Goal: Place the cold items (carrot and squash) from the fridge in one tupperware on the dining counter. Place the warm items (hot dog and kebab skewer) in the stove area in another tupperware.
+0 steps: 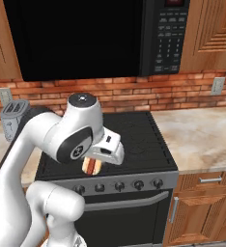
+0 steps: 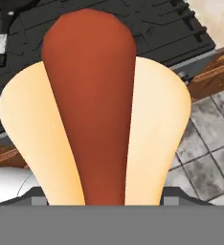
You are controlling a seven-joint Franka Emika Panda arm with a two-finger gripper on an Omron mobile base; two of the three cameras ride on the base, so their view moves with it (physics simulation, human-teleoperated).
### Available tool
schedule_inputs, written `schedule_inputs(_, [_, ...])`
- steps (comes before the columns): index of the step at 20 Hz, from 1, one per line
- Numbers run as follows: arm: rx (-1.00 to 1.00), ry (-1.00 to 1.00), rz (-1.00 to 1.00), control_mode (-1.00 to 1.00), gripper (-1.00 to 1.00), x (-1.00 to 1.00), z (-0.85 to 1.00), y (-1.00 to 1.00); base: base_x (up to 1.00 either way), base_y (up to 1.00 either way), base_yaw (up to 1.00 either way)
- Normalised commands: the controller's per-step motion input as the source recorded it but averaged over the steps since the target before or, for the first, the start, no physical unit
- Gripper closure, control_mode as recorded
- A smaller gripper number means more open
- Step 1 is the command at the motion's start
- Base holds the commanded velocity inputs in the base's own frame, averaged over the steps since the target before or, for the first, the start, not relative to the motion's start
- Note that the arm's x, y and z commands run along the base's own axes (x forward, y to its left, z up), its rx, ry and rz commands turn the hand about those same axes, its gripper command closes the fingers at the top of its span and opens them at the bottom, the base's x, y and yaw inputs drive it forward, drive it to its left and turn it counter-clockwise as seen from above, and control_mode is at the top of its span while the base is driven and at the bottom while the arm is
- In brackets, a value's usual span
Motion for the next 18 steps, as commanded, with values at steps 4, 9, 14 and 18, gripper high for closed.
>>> schedule_inputs(4, [0.25, 0.11, 0.06, -1.0, 1.0, -0.02, -0.5, 0.92, 0.0, 0.0, 0.0])
schedule_inputs(9, [-0.06, 0.12, 0.01, -1.0, 1.0, 0.0, -0.41, 0.96, 0.0, 0.0, 0.0])
schedule_inputs(14, [0.03, -0.08, 0.0, -1.0, 1.0, -0.13, -0.7, 0.14, 0.0, 0.0, 0.0])
schedule_inputs(18, [0.06, -0.08, 0.0, -1.0, 1.0, -0.21, -0.35, 0.14, 0.0, 0.0, 0.0])
